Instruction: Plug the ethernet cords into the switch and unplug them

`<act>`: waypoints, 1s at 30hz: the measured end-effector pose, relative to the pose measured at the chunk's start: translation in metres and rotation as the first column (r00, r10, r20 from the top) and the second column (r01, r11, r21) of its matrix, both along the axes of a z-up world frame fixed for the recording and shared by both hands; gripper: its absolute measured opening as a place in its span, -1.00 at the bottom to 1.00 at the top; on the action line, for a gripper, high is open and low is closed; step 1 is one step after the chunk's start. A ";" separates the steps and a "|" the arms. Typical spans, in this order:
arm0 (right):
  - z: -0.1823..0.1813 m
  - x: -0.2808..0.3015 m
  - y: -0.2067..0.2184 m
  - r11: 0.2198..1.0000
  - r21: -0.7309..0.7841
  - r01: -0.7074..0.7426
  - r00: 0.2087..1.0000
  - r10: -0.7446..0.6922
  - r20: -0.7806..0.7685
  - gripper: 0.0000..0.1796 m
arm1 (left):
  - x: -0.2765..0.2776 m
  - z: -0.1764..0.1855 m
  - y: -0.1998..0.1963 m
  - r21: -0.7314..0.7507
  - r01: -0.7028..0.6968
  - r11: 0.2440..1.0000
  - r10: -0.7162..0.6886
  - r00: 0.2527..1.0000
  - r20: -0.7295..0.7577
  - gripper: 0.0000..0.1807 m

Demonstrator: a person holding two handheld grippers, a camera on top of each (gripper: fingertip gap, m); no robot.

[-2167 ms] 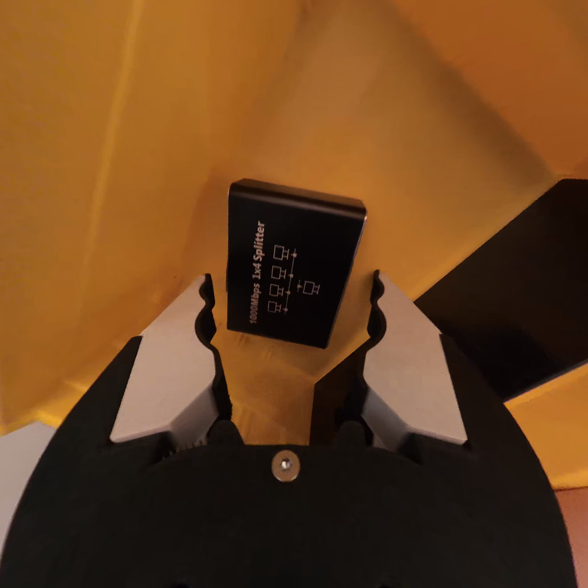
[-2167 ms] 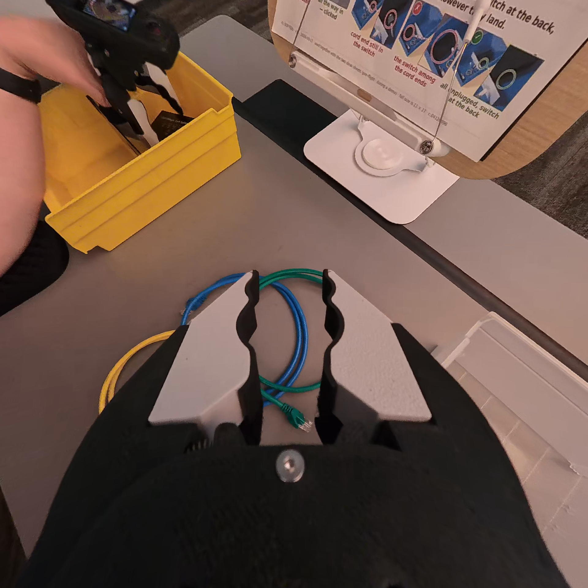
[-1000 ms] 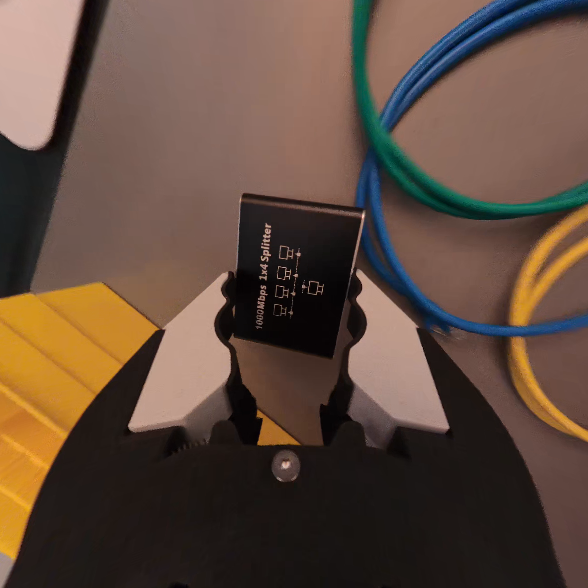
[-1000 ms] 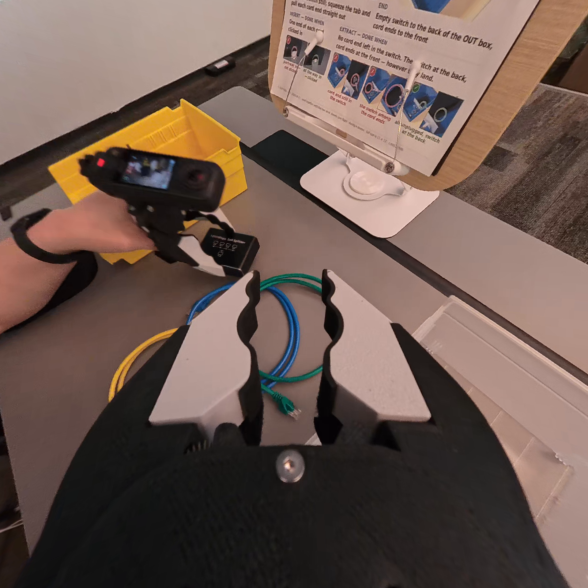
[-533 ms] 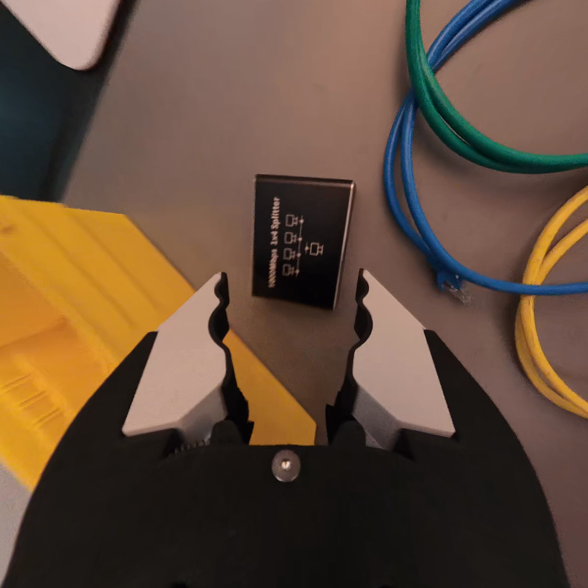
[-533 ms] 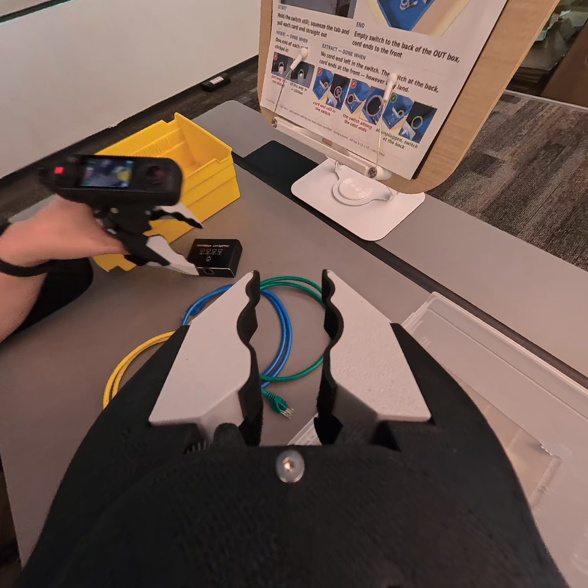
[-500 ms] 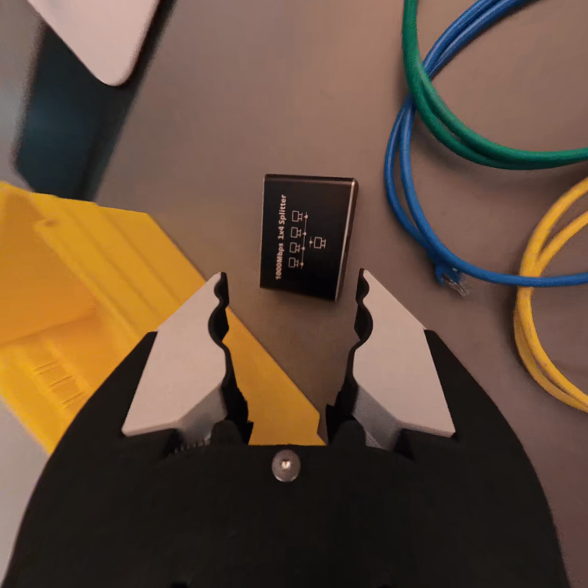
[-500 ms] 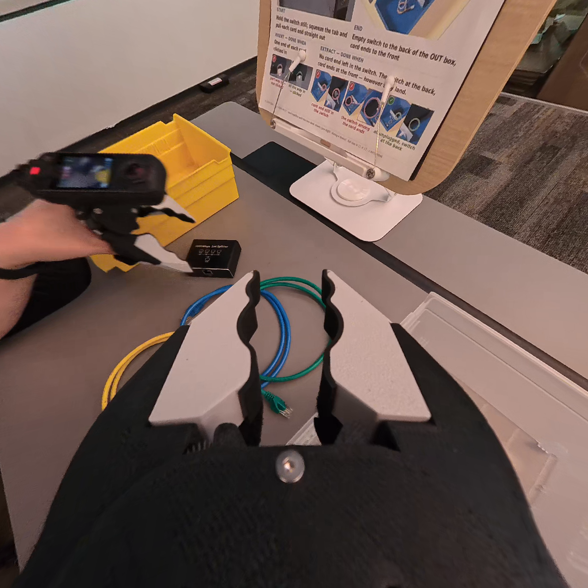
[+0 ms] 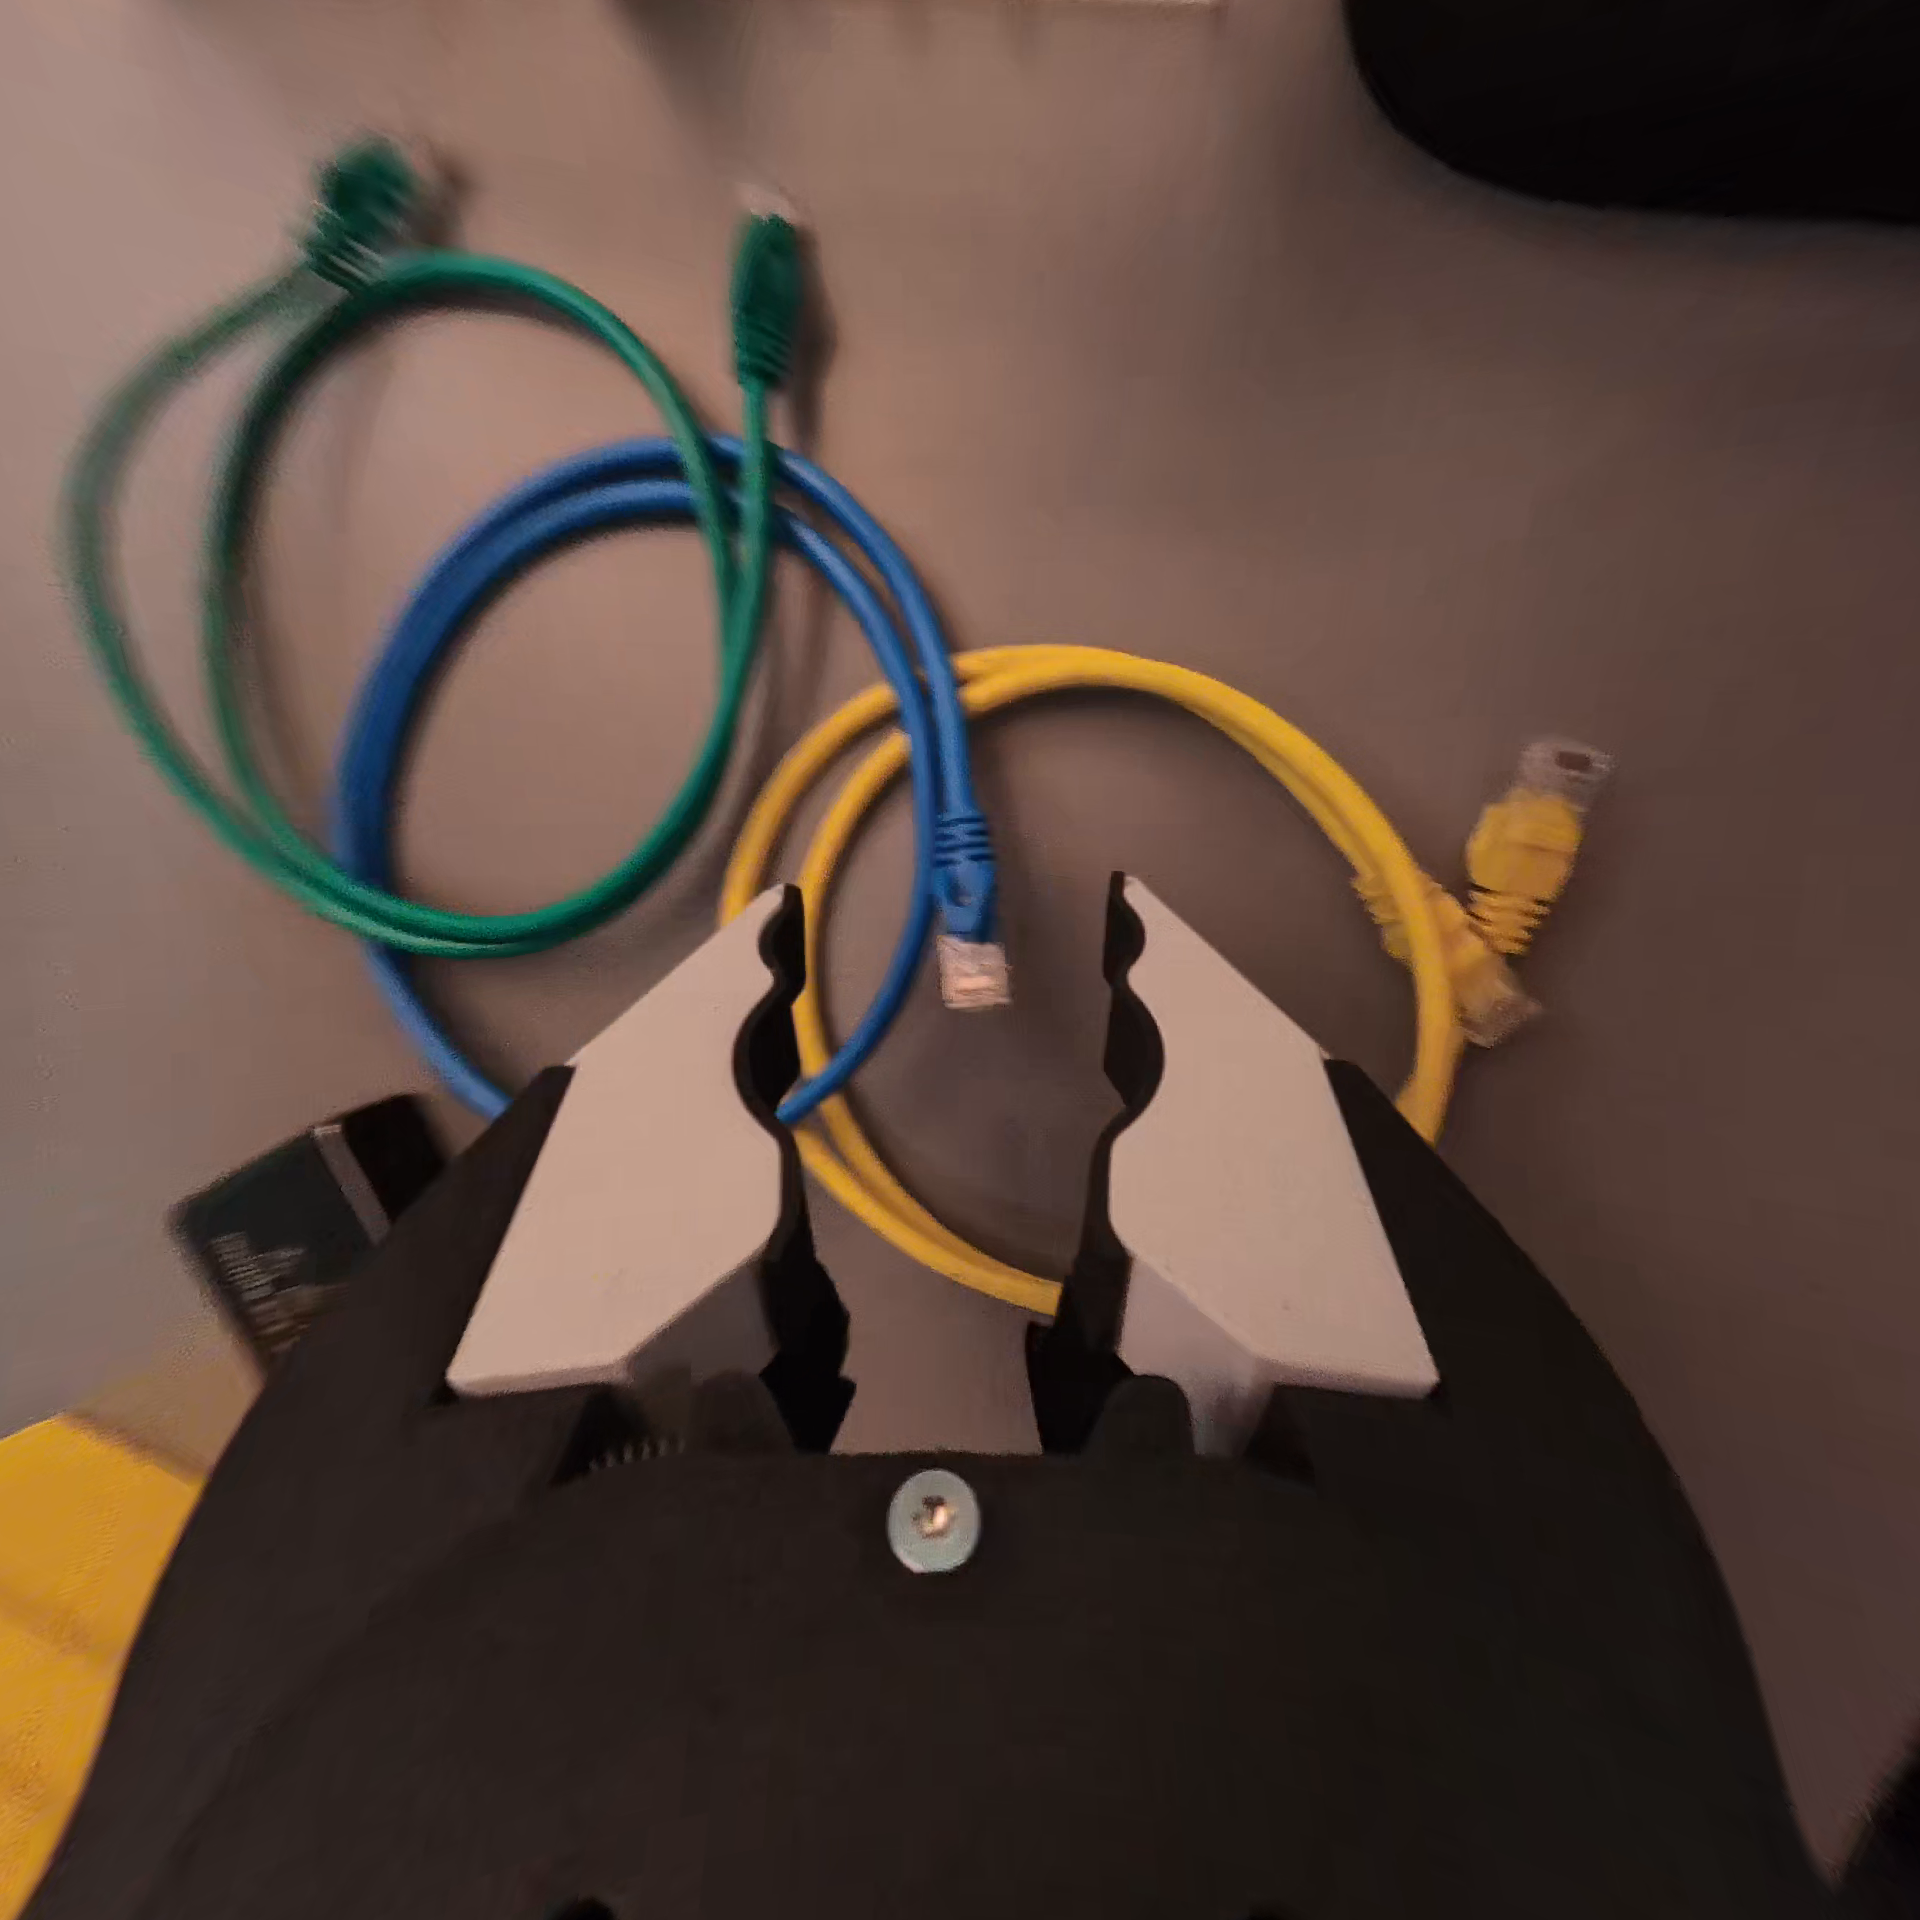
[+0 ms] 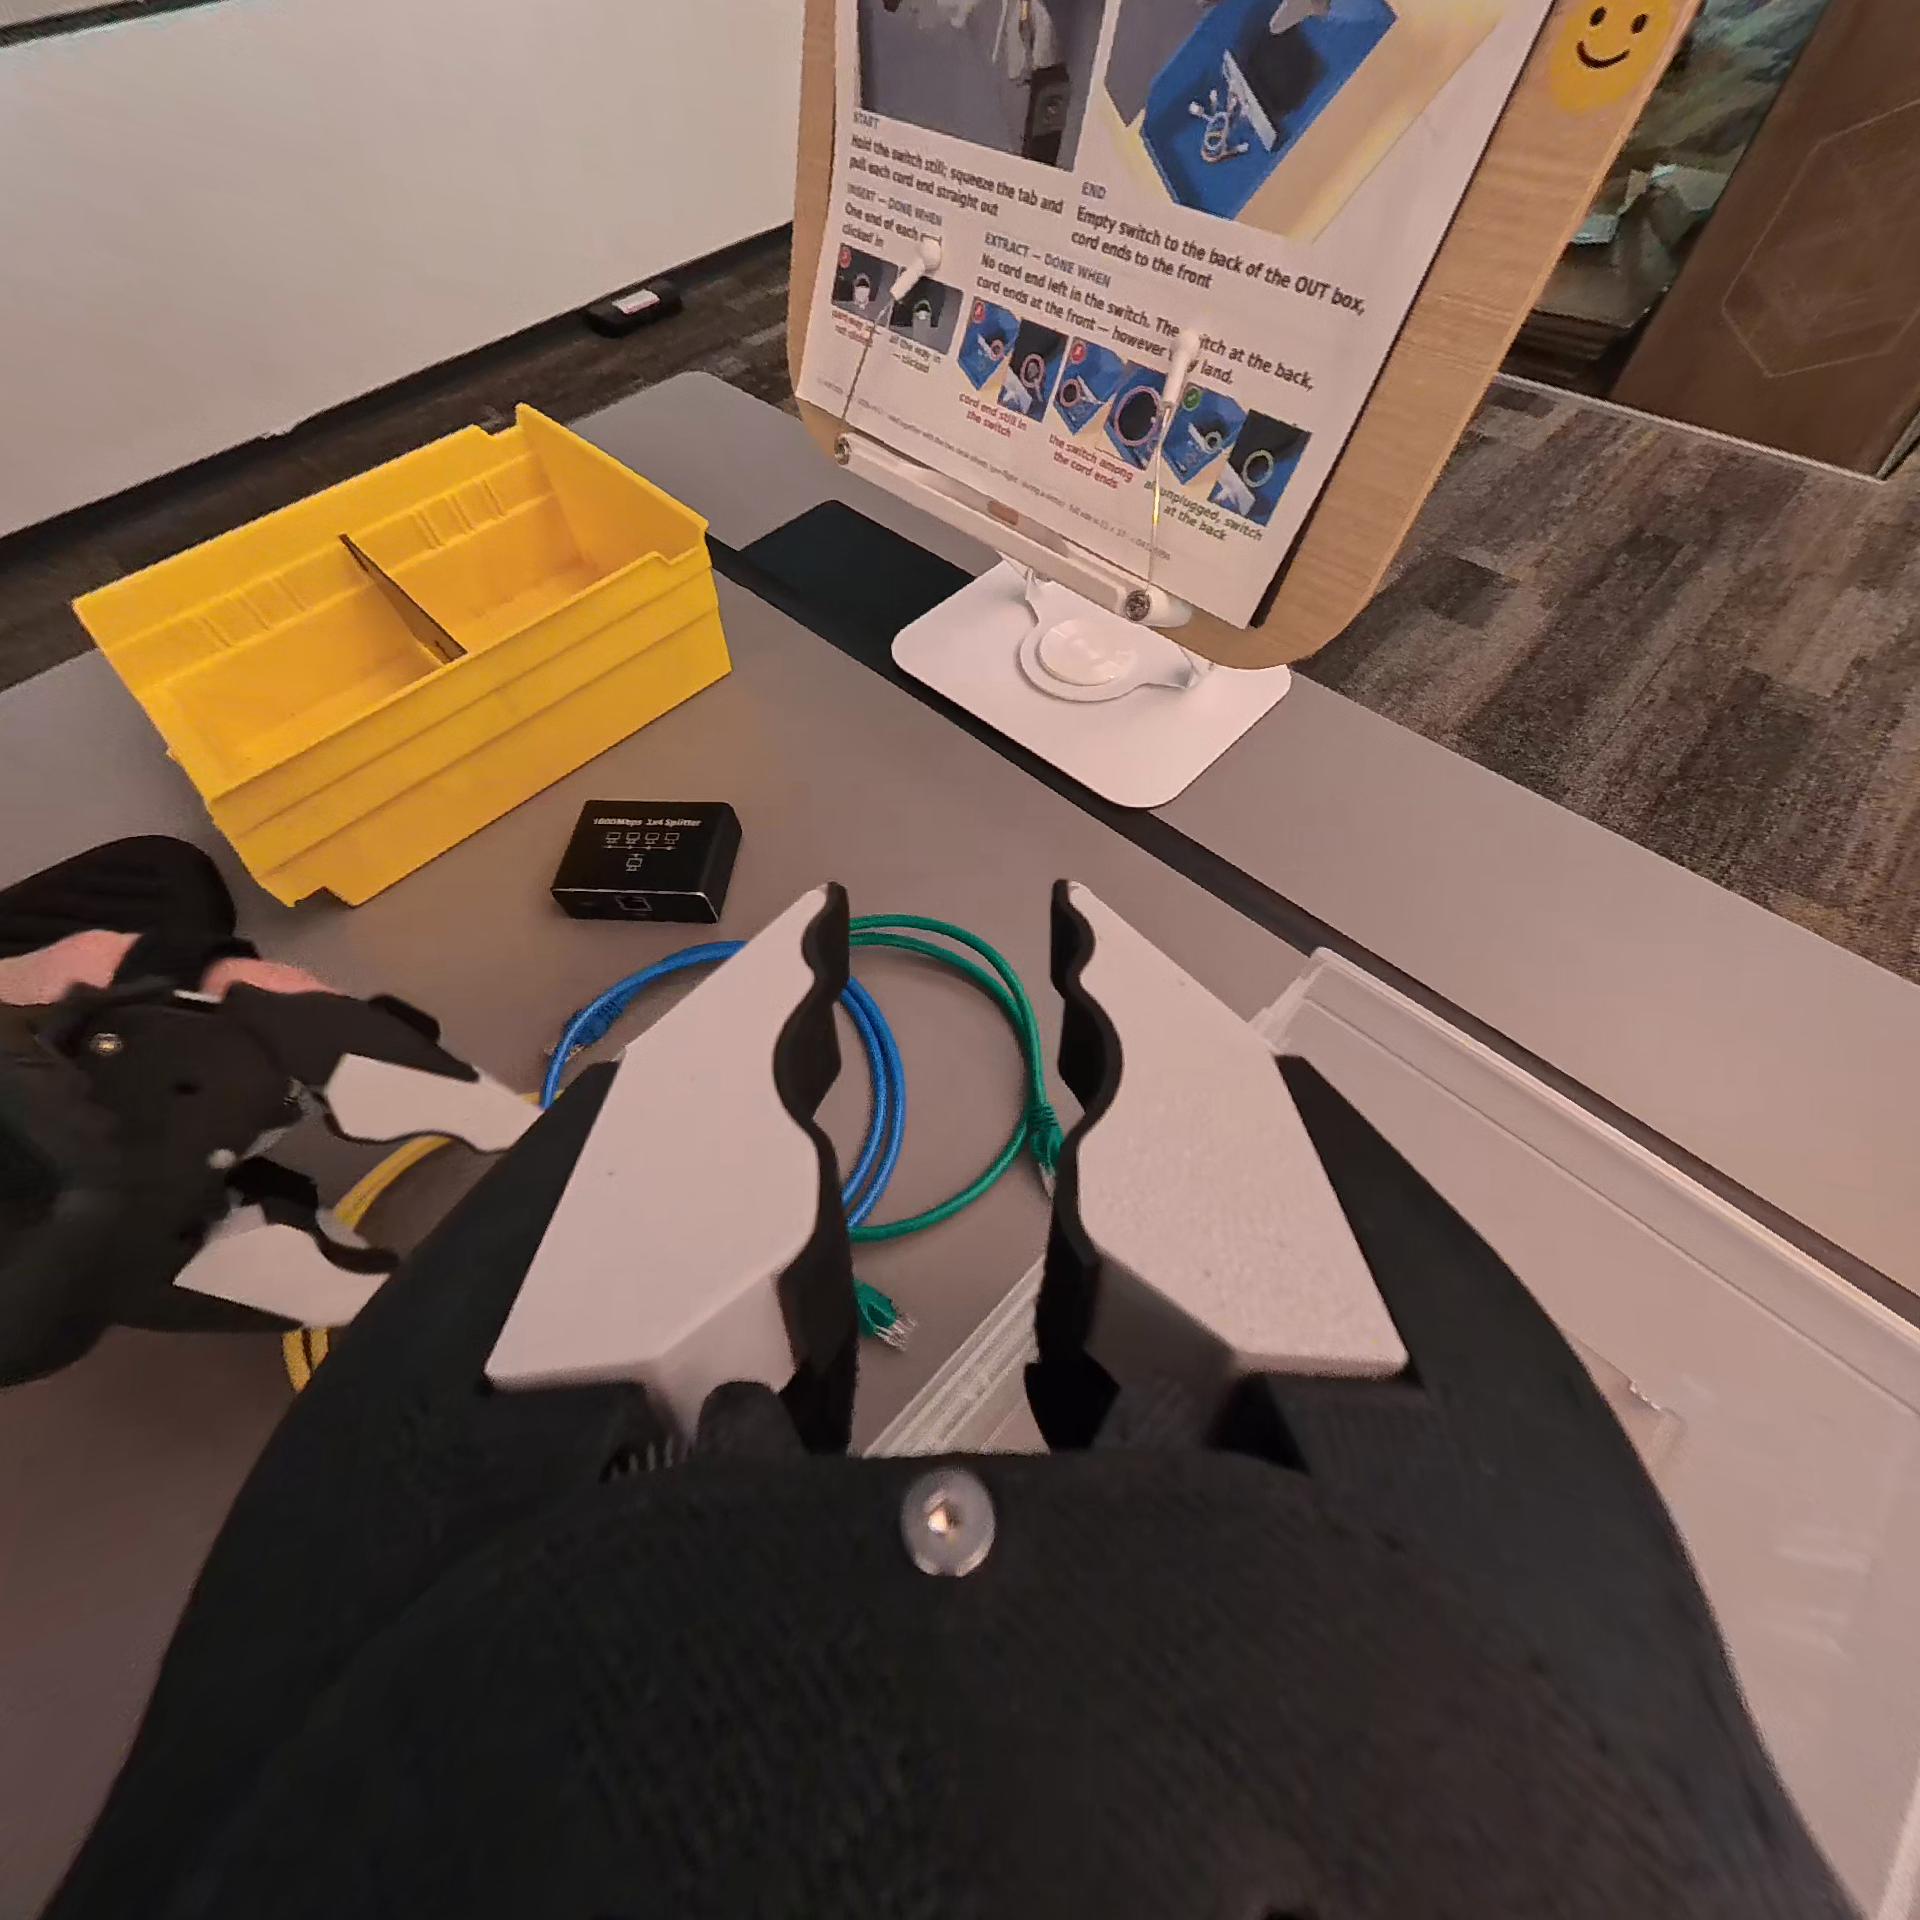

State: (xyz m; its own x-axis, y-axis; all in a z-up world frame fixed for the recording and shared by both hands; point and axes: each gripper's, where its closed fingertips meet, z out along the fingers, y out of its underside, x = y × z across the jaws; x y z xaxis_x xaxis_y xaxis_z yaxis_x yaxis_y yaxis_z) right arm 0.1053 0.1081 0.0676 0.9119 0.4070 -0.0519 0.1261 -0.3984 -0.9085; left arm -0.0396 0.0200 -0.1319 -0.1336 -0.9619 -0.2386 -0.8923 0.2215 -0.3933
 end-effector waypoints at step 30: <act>-0.011 -0.209 -0.035 0.642 -0.096 -0.761 0.553 0.564 -0.613 -0.60 | -0.067 0.176 0.096 -0.518 0.037 0.855 0.287 0.797 0.532 -0.88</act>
